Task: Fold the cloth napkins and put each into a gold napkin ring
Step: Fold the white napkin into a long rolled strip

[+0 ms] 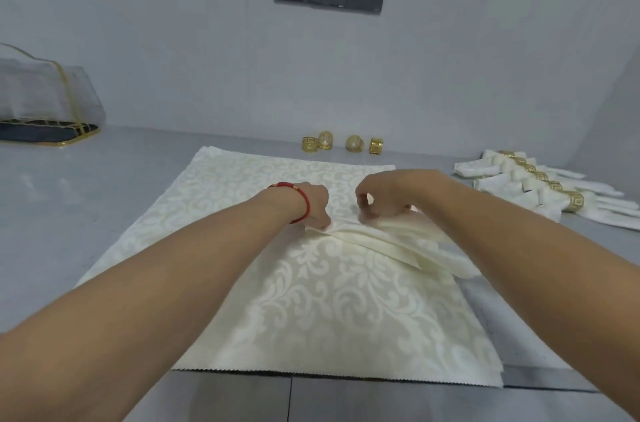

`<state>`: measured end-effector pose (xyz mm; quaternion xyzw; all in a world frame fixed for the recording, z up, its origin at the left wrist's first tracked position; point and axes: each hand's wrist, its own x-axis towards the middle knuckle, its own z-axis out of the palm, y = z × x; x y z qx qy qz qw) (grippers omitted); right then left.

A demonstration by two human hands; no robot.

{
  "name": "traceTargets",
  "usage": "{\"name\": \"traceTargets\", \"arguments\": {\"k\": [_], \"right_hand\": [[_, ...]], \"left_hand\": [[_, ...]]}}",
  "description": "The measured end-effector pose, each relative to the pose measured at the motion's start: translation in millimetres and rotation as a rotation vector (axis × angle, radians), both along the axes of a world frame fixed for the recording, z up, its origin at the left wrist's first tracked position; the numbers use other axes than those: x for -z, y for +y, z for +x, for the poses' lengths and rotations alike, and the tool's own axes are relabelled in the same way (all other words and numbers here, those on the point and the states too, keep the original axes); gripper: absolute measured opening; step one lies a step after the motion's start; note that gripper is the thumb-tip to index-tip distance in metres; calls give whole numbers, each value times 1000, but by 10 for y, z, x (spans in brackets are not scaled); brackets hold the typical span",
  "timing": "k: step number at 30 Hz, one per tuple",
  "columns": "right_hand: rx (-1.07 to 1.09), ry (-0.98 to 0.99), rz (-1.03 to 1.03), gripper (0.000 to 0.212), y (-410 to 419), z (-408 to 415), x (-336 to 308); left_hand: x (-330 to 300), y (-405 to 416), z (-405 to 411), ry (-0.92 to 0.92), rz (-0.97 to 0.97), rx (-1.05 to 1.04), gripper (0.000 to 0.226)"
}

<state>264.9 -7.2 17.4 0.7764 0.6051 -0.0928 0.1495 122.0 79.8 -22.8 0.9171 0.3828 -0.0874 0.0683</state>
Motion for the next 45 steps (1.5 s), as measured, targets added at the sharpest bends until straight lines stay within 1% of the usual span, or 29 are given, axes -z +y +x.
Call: {"name": "traceTargets", "arguments": {"k": [3,4,5,6,9,10,12,14,17,20,22,25,28,30,33,36,37,38,41,42,43,45], "right_hand": [[183,498,-82,24,-17,162,-238],[214,617,-117,27,-43,203,-278],[214,682,-145,29,-71,234,-297],[190,694,-162,28,-93,261,-291],[81,590,-127,14,-128,297,-191],[58,547,-92,14,-126,299,-148],[17,435,-28,25,-89,320,-55],[-1,355,3,31,-48,310,22],[-20,358,0,34,-2,308,107],[-52,360,17,36,38,270,142],[-84,313,46,41,76,250,157],[-122,258,89,42,120,235,176],[-138,245,141,43,144,213,203],[-142,246,170,44,171,199,234],[-140,290,254,40,154,199,261],[-227,434,437,25,26,222,288],[-266,456,479,23,-34,215,317],[-301,444,499,23,-92,204,370],[-370,278,502,28,-187,164,587],[-372,273,524,27,-191,166,636],[-360,307,552,26,-182,190,667],[-301,436,597,22,-176,247,666]], "left_hand": [[15,6,-16,-7,-2,2,27],[21,4,-21,0,0,12,27],[25,-1,-27,11,5,25,28],[28,6,-35,23,13,36,28],[31,61,-59,32,6,56,24],[28,79,-67,37,-5,62,22],[9,100,-84,36,-44,78,23],[-21,123,-128,5,-112,66,34],[-36,176,-162,-48,-207,60,35],[-32,198,-177,-95,-221,60,34],[-18,192,-177,-133,-238,73,29],[-14,212,-180,-198,-222,85,28],[-39,200,-173,-206,-277,47,39],[-39,160,-151,-193,-271,46,43],[28,135,-101,-215,-181,95,34],[38,172,-101,-258,-182,81,29],[35,190,-108,-265,-183,80,28],[30,195,-109,-268,-182,81,26],[45,190,-62,-296,-151,103,23],[56,171,-54,-315,-135,109,22],[77,168,-46,-346,-128,109,20],[122,152,-49,-435,-132,102,18]]}}
